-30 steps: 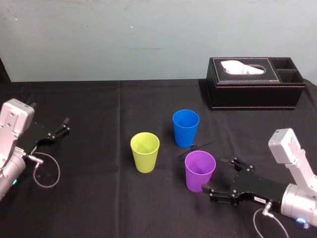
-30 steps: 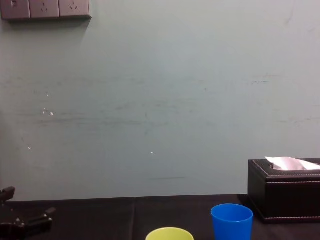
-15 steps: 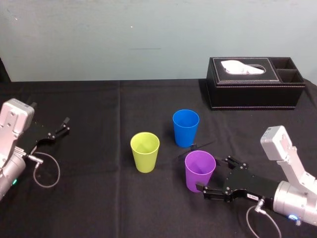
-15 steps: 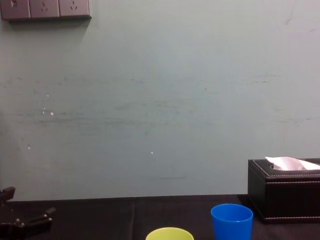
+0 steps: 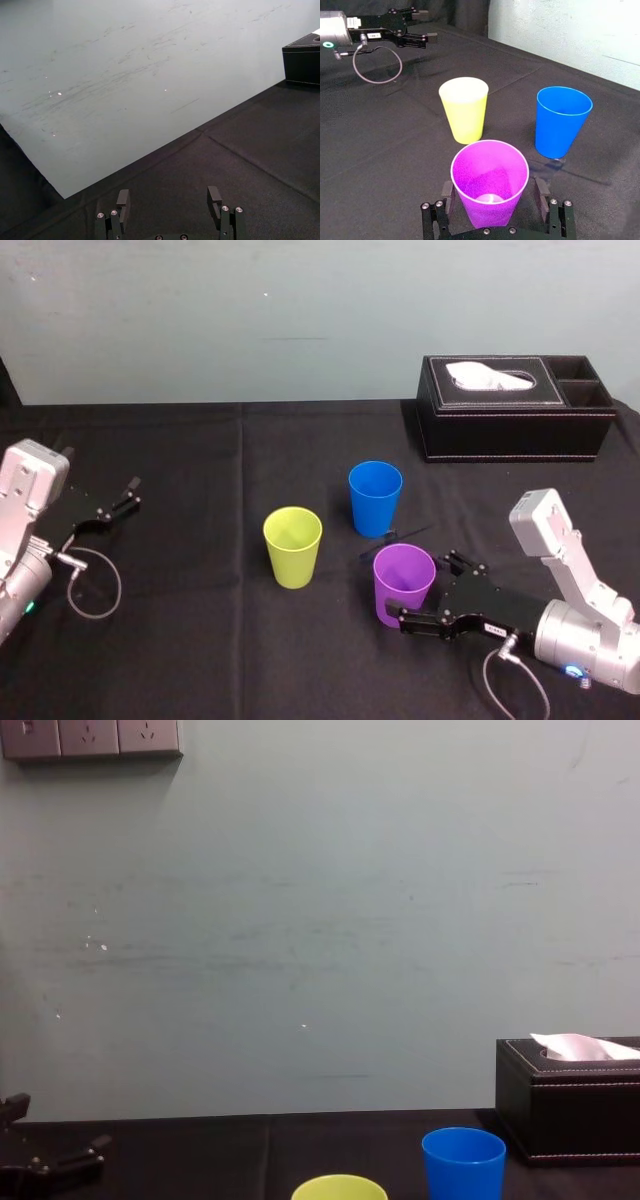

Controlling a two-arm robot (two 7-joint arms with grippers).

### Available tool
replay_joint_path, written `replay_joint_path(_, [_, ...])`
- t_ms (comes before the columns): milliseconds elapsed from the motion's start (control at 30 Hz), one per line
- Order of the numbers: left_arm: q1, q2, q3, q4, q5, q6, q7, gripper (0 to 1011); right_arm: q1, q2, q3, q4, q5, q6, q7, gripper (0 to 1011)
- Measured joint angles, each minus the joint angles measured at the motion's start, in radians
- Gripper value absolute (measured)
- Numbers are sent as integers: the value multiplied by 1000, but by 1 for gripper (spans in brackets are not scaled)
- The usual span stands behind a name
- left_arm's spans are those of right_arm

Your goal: Stack the three plastic cups sequentially using one hand.

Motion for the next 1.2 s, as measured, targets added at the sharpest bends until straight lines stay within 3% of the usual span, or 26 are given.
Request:
replay_joint_path(567, [0, 0, 0, 0, 0, 0, 0, 1010, 9, -11, -2, 9, 3, 1, 0, 997])
replay_joint_path(900, [0, 0, 0, 0, 0, 0, 0, 1010, 8, -10, -1, 8, 4, 1, -1, 775])
replay_joint_path(1200, [0, 0, 0, 0, 0, 0, 0, 1010, 7, -9, -1, 7, 4, 1, -1, 732])
